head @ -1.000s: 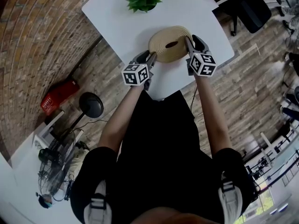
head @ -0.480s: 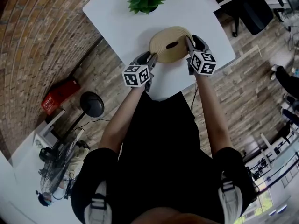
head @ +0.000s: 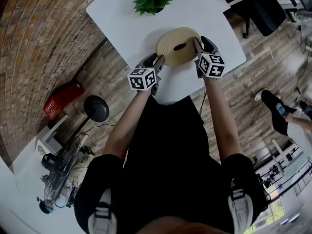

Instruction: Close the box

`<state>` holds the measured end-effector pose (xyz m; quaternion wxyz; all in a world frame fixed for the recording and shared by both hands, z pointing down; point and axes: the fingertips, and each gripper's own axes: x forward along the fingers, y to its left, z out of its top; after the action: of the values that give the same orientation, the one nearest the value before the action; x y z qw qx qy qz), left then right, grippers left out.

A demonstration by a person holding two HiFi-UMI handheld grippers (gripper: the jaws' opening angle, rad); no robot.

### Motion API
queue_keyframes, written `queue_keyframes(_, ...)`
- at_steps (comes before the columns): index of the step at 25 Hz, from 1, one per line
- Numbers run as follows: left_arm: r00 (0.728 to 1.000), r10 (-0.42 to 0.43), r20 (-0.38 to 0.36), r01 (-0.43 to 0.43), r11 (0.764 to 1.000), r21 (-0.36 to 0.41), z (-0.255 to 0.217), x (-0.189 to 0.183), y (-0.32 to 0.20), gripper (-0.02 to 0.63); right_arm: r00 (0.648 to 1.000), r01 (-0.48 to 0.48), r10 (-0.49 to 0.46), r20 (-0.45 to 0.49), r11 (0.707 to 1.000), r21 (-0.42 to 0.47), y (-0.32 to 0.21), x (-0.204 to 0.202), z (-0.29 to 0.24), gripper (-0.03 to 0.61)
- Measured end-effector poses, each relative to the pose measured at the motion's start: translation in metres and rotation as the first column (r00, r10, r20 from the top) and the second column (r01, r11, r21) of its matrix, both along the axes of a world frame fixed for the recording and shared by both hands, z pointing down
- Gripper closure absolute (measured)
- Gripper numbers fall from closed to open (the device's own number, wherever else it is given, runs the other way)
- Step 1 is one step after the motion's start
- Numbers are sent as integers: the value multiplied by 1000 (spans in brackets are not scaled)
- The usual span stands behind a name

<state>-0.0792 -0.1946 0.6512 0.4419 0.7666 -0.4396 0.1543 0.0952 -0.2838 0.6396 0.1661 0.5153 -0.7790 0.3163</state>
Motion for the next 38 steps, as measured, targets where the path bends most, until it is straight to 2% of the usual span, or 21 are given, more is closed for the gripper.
queue_keyframes(7, 1000, -6, -8, 6, 1000, -12, -1, -3, 1, 451, 1000, 24, -24, -1, 1000, 13, 0, 1, -4, 440)
queue_keyframes(11, 1000, -4, 7, 4, 1000, 6, -4, -6, 0, 462, 999, 19, -17, -37, 998, 59, -6, 6, -12, 480)
queue_keyframes(17, 1000, 3, 15, -3, 1000, 14, -1, -5, -1, 459, 996, 55, -51, -73, 997, 50, -10, 4, -10, 486)
queue_keyframes(21, 1000, -22, -8, 22, 1000, 2, 0, -6, -1, 456, 999, 43, -42, -33, 999, 33, -10, 3, -5, 480)
queue_keyframes(27, 1000, -16, 4, 16, 1000, 25, -2, -6, 1, 454, 999, 35, -35, -17, 999, 40, -8, 4, -7, 479)
queue_keyframes(32, 999, -26, -46, 28, 999, 42, -5, -8, 3, 466, 998, 67, -67, -4, 996, 60, -7, 6, -9, 480)
queue_keyframes(38, 999, -19, -39, 21, 998, 59, -8, -9, 15, 466, 995, 103, -103, -5, 990, 91, 2, 4, -17, 479)
